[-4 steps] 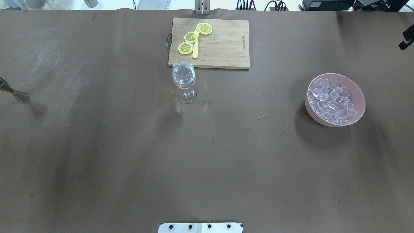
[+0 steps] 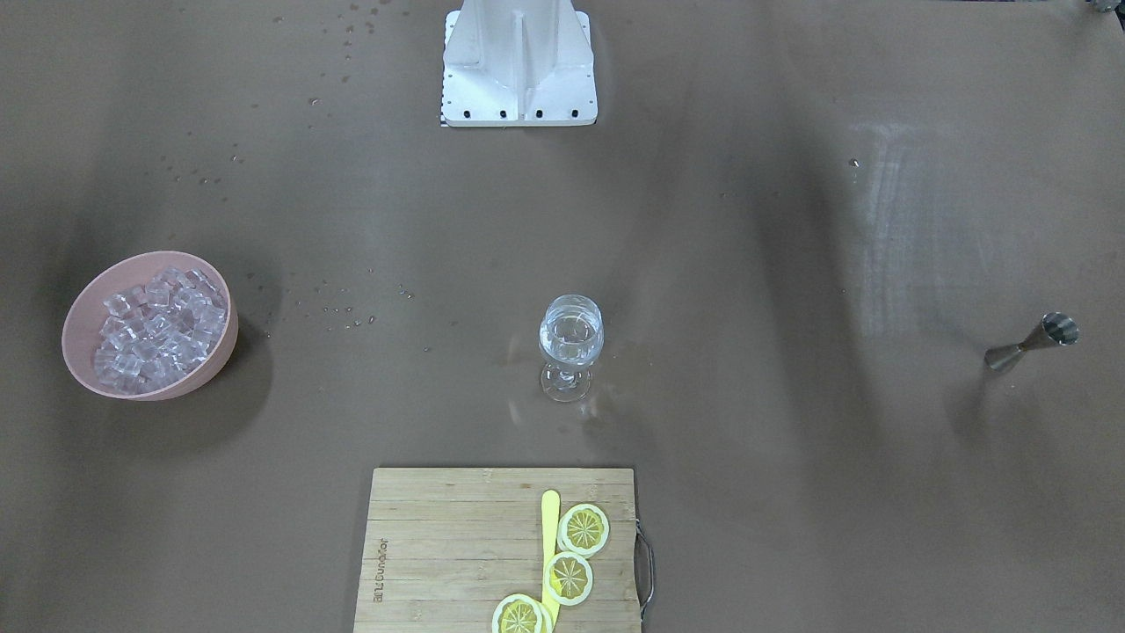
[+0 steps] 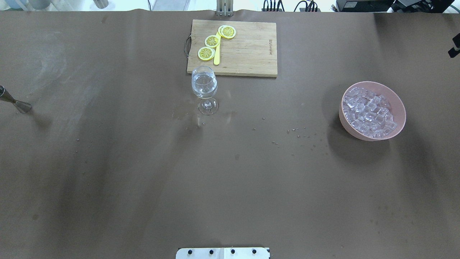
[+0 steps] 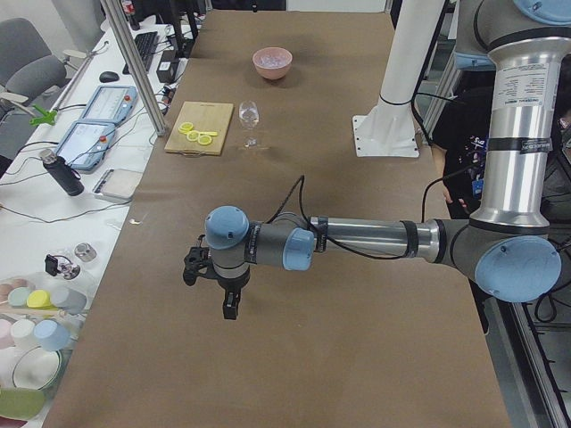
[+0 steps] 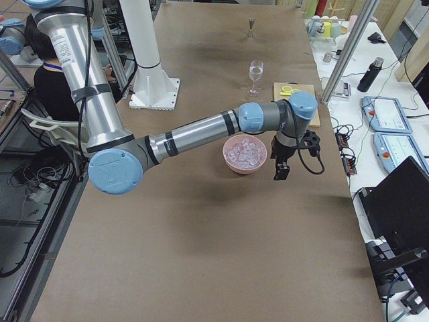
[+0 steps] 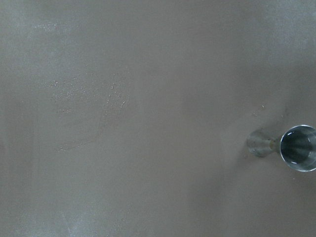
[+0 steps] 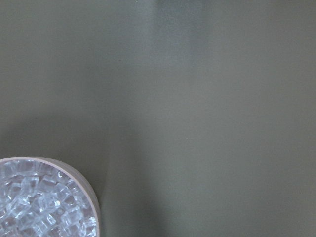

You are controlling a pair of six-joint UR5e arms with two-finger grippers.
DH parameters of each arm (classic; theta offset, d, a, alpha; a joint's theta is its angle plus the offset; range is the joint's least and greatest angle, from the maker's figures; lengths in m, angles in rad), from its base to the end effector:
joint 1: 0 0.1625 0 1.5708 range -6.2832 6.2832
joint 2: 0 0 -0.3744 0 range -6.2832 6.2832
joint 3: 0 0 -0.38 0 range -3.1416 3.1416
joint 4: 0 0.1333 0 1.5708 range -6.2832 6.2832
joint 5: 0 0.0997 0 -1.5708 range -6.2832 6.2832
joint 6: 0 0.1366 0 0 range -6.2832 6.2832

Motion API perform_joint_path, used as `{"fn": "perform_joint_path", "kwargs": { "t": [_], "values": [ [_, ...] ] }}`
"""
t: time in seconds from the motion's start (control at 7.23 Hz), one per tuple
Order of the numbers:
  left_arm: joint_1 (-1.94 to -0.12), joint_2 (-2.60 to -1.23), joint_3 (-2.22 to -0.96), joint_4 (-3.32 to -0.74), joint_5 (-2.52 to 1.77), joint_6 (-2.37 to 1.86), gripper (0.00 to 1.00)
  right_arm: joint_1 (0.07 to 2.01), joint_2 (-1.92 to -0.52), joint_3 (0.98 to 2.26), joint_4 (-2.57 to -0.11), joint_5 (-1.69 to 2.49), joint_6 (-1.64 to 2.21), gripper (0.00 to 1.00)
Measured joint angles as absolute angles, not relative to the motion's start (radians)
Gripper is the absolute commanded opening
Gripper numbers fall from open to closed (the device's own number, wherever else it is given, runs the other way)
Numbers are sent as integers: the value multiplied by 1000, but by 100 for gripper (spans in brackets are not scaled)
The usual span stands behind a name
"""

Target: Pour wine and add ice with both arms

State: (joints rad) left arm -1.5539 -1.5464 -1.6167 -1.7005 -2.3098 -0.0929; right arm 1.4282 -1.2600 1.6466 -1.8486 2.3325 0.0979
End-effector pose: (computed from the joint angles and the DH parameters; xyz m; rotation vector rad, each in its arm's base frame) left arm -0.0331 -0.4852 0.6134 0.1036 0.7443 -0.0165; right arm -0.0433 -0.5760 0.4631 0.0115 -0.7680 -0.0839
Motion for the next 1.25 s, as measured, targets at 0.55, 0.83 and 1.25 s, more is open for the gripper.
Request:
{"fn": "perform_joint_path", "kwargs": {
  "t": [0.55, 0.83, 1.25],
  "values": [
    [-1544, -1410, -1630, -2115, -2306, -445, 98, 1318, -1245, 1795, -1913, 2353, 252, 97],
    [-1484, -1360, -1638, -2304, -2255, -615, 98, 1225, -1243, 1852, -1912, 2373, 411, 86],
    [-1275, -1334, -1698, -2459, -2059, -887, 98, 1122, -1264, 1881, -1905, 2361, 491, 67]
  ]
}}
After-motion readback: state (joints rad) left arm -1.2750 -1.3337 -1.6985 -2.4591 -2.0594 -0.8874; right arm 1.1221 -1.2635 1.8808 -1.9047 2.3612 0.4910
